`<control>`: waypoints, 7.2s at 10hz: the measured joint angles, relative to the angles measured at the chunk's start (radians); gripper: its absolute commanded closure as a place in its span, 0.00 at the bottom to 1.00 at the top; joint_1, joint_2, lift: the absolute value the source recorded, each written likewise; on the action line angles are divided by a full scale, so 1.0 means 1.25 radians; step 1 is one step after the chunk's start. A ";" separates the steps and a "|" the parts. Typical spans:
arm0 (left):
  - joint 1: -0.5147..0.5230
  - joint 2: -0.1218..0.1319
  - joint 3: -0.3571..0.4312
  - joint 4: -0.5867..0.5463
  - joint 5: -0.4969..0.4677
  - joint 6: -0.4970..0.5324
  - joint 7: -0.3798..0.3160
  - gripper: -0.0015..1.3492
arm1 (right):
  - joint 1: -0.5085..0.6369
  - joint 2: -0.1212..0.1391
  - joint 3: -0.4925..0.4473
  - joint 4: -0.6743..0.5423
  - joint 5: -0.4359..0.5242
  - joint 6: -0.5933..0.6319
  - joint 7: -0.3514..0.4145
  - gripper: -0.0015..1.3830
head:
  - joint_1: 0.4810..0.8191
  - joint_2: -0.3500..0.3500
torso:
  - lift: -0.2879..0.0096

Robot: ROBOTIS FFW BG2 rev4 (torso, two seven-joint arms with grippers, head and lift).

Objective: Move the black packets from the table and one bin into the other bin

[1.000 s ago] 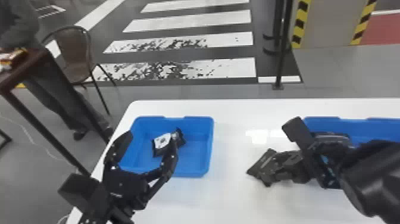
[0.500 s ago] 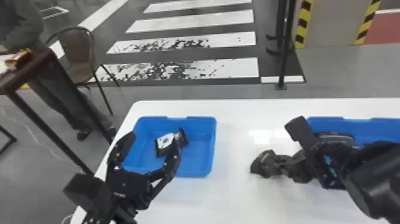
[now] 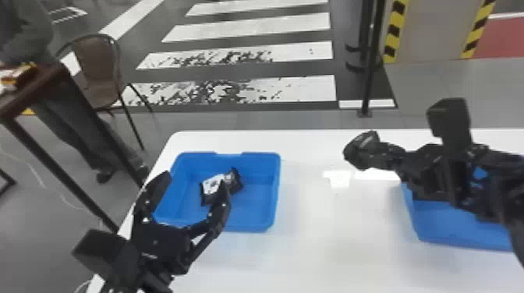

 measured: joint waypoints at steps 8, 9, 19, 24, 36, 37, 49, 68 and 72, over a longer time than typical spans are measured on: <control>-0.005 0.000 -0.002 0.000 -0.011 -0.013 0.000 0.09 | 0.264 0.030 -0.320 -0.117 0.031 -0.012 -0.002 0.06 | 0.63 0.43 | 0.60; -0.005 -0.001 -0.002 0.000 -0.013 -0.014 0.000 0.09 | 0.314 0.042 -0.334 -0.133 -0.016 -0.062 -0.004 0.09 | 0.63 0.45 | 0.60; -0.346 0.031 0.041 0.194 -0.120 0.379 -0.153 0.09 | 0.629 0.102 -0.382 -0.284 -0.291 -0.164 -0.017 0.10 | 0.63 0.60 | 0.60; -0.559 0.067 0.075 0.402 -0.229 0.501 -0.237 0.08 | 0.634 0.101 -0.382 -0.290 -0.299 -0.164 -0.013 0.10 | 0.63 0.69 | 0.60; -0.698 0.091 0.073 0.681 -0.179 0.569 -0.398 0.08 | 0.617 0.097 -0.365 -0.262 -0.301 -0.170 -0.010 0.10 | 0.63 0.66 | 0.60; -0.699 0.091 0.072 0.687 -0.193 0.567 -0.391 0.08 | 0.616 0.097 -0.362 -0.261 -0.301 -0.170 -0.009 0.10 | 0.63 0.67 | 0.60; -0.724 0.095 0.008 0.744 -0.306 0.518 -0.339 0.90 | 0.599 0.086 -0.336 -0.221 -0.339 -0.170 0.002 0.10 | 0.63 0.70 | 0.60; -0.376 0.094 -0.210 0.128 0.059 0.523 -0.331 0.90 | 0.233 0.041 -0.089 -0.155 -0.448 -0.168 -0.031 0.10 | 0.63 0.50 | 0.60; -0.368 0.096 -0.216 0.127 0.097 0.501 -0.341 0.90 | 0.222 0.036 -0.076 -0.123 -0.447 -0.174 -0.032 0.10 | 0.63 0.48 | 0.60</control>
